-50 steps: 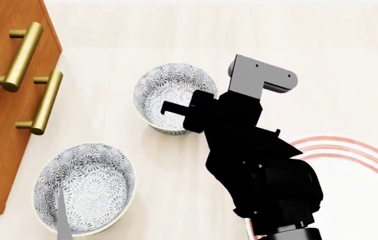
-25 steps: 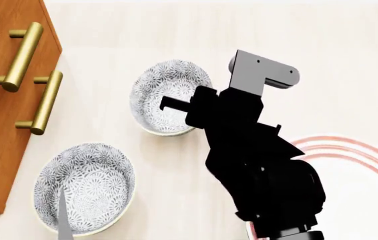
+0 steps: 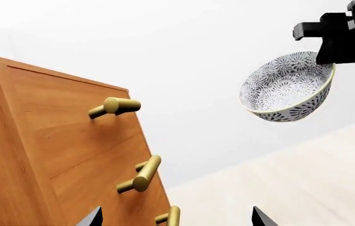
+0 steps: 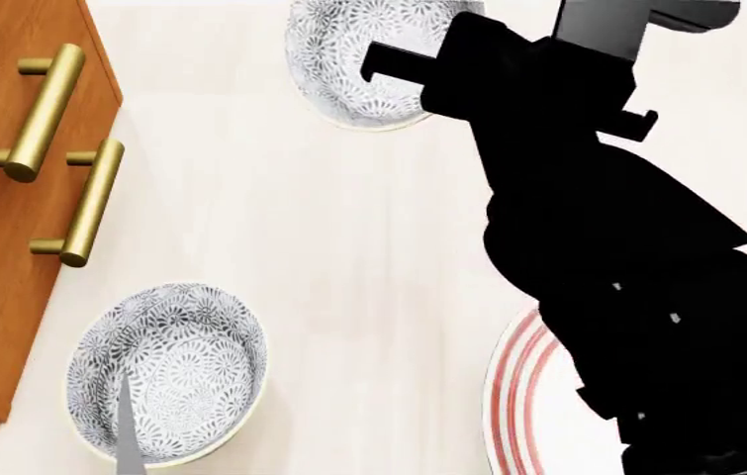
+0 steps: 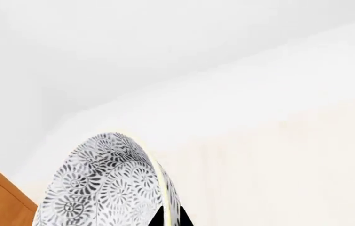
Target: Pick up the bowl and put it in the front on the plate.
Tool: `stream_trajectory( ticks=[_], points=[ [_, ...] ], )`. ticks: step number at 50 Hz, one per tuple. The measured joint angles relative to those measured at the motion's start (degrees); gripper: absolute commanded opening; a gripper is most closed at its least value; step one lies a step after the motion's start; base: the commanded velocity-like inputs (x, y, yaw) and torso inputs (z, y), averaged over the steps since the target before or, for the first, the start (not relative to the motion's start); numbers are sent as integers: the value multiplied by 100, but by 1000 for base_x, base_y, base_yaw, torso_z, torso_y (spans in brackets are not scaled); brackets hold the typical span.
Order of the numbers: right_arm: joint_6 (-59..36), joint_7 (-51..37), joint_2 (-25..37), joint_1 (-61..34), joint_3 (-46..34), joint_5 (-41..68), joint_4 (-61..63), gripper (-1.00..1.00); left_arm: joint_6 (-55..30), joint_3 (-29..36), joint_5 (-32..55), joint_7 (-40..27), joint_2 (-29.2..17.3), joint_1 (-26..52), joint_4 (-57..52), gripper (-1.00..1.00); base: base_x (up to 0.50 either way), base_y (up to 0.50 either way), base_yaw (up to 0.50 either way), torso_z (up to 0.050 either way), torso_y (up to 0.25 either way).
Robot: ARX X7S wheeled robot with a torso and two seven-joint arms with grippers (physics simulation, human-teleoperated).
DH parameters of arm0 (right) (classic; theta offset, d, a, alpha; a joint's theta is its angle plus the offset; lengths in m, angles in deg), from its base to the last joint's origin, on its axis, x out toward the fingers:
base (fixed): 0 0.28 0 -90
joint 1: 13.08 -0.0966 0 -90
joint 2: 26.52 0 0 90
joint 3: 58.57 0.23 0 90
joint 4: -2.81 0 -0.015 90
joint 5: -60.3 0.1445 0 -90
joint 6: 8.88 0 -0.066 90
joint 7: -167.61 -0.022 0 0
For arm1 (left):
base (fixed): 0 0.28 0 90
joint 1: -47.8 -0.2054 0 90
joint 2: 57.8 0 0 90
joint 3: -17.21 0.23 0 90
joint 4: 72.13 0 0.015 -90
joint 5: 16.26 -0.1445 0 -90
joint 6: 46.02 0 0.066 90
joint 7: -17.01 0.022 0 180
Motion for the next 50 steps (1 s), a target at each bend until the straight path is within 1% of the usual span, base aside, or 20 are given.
stream_trajectory(
  ticks=[8,14,23,32,40,50],
  points=[
    [-383,-168,566,35,298,485,1006,-100,-10,13,9,-13,-12,2,-3,100,0,0,0,0,0],
    [-701,-220,1154,245,571,891,1696,-100,-14,24,16,-23,-20,11,15,100,0,0,0,0,0],
    [-1077,-145,2183,870,1132,1462,2491,-100,-2,45,26,-50,-30,33,99,100,0,0,0,0,0],
    [-1171,164,3070,1681,1831,1820,3012,-100,33,48,56,-91,-47,49,217,100,0,0,0,0,0],
    [-1187,425,3526,2292,2330,2061,3195,-100,34,48,70,-115,-66,61,265,100,0,0,0,0,0],
    [-1221,709,3856,3059,2907,2346,3302,-100,-4,54,61,-128,-85,68,258,100,0,0,0,0,0]
  ],
)
